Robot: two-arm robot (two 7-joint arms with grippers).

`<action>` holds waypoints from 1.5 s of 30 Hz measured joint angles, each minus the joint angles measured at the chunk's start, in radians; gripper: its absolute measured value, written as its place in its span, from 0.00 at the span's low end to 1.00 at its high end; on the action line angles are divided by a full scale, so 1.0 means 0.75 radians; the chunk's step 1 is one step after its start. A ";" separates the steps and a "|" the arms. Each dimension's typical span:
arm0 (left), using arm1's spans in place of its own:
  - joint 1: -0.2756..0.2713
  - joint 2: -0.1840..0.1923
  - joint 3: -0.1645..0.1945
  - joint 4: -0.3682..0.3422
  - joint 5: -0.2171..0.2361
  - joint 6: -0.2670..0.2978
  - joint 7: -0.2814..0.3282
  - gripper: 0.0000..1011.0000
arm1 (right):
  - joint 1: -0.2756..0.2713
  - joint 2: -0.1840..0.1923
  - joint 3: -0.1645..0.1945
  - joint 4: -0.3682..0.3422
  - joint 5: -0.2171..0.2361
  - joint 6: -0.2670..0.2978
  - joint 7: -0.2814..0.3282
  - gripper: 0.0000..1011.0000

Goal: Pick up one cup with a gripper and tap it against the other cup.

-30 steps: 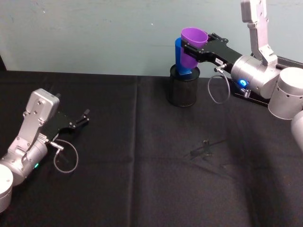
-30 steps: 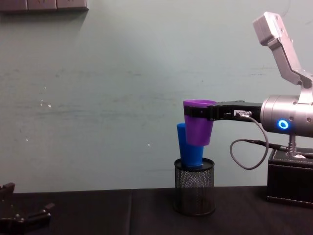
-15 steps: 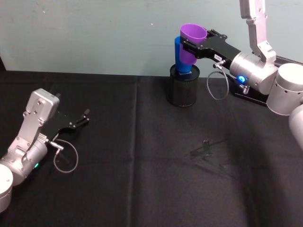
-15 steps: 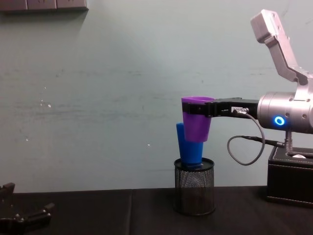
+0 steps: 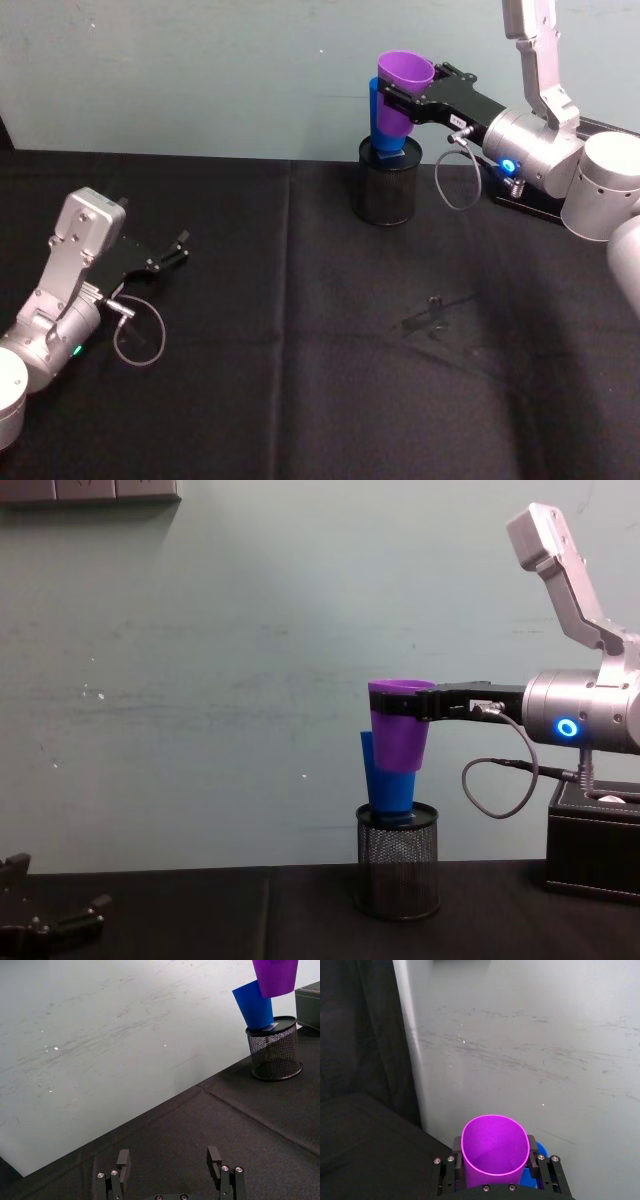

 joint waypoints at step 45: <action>0.000 0.000 0.000 0.000 0.000 0.000 0.000 0.99 | -0.005 0.003 -0.001 -0.009 0.001 0.003 -0.005 0.73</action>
